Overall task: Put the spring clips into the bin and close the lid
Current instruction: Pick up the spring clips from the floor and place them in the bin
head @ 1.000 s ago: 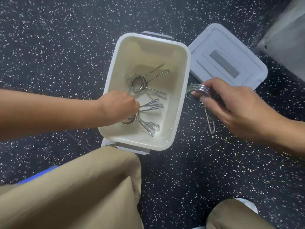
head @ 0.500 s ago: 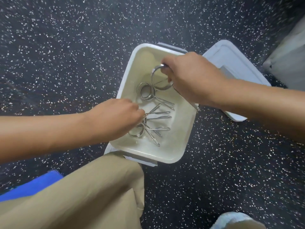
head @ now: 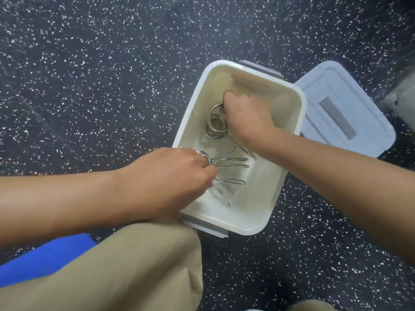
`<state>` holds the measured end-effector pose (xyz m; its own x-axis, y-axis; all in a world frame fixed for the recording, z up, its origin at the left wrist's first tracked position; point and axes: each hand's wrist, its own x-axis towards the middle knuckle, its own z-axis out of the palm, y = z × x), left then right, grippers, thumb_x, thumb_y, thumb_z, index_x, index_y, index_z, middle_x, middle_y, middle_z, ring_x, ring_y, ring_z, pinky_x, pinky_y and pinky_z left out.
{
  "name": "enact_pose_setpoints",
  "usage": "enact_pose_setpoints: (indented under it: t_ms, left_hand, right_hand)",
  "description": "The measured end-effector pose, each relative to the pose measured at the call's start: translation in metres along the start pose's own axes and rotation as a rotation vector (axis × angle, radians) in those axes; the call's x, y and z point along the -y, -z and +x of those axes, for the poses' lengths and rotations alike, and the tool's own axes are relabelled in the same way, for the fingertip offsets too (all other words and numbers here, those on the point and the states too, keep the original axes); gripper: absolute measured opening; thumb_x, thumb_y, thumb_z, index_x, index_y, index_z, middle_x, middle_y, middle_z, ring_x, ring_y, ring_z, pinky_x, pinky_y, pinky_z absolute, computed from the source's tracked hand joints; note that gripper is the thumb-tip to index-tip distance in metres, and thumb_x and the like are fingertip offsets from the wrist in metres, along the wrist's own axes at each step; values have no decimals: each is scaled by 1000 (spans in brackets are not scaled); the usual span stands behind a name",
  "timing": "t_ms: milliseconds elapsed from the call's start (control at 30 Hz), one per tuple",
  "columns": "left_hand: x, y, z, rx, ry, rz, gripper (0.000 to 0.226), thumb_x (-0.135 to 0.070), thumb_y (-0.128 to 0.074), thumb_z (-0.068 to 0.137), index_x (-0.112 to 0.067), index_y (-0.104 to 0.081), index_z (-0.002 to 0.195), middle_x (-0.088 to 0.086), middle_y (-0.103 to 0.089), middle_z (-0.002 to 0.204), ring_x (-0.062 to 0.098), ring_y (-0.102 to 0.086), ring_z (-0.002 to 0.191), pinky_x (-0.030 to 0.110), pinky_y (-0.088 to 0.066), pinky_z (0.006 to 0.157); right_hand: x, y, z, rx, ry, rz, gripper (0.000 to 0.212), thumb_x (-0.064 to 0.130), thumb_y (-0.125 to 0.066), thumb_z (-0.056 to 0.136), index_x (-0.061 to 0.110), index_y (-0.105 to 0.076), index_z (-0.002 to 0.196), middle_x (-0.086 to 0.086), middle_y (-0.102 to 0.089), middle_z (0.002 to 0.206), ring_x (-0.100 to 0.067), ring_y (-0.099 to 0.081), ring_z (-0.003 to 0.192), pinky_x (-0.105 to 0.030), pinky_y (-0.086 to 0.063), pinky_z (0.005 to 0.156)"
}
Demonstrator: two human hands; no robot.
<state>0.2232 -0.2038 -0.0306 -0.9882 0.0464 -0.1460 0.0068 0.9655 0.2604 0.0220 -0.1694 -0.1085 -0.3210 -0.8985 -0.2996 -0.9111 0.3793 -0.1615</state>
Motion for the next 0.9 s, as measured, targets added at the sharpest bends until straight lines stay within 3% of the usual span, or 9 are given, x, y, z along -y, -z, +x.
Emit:
enact_pose_setpoints:
  t_ms: [133, 333, 500, 567, 700, 833, 900]
  left_hand:
    - [3, 3, 0, 16, 20, 7, 17, -21, -68, 88, -14, -56, 77, 2, -54, 66, 30, -59, 61, 40, -52, 42]
    - [-1, 7, 1, 44, 47, -19, 19, -23, -66, 89, -14, -56, 75, 1, -49, 63, 30, -58, 58, 36, -45, 39]
    - [-7, 8, 10, 53, 64, -5, 29, -37, -40, 98, -16, -58, 89, 0, -60, 76, 30, -63, 73, 40, -53, 50]
    - [-8, 8, 16, 60, 59, -29, 30, -38, -38, 100, -16, -56, 90, 1, -60, 79, 31, -62, 75, 42, -53, 54]
    - [-11, 12, 32, 24, 12, -25, 22, -33, -51, 97, -16, -53, 83, 2, -57, 69, 35, -62, 64, 37, -46, 47]
    - [-16, 22, 48, 27, 2, -27, 24, -35, -53, 95, -17, -52, 80, -3, -42, 64, 32, -58, 57, 33, -39, 44]
    - [-19, 23, 57, 25, -14, -5, 28, -35, -52, 96, -15, -55, 77, -3, -48, 62, 30, -57, 56, 31, -31, 48]
  right_hand:
    - [5, -13, -6, 0, 37, -81, 24, 1, -50, 90, 5, -57, 113, -21, -73, 100, -39, -67, 95, -37, -33, 62]
    - [2, -11, -11, 24, 45, -45, 24, 1, -54, 86, 5, -61, 109, -21, -71, 100, -38, -64, 98, -37, -34, 62]
    - [-11, 4, -18, -21, 16, 31, 4, 11, -59, 88, 12, -57, 91, -13, -60, 81, -33, -49, 72, -35, -38, 57]
    - [-21, 11, -24, -94, 40, 19, 8, 10, -59, 85, 10, -63, 92, -12, -65, 79, -34, -57, 71, -36, -48, 56]
    - [-45, 36, -47, -200, 91, 27, 19, 1, -54, 85, 8, -69, 92, -14, -69, 82, -35, -60, 83, -39, -52, 60]
    - [-72, 59, -73, -220, 159, 107, 19, 12, -52, 98, 9, -71, 102, -12, -71, 96, -32, -59, 104, -43, -51, 76]
    - [-90, 65, -86, -232, 196, 96, 20, 17, -54, 99, 8, -69, 109, -9, -71, 107, -31, -56, 113, -39, -47, 84]
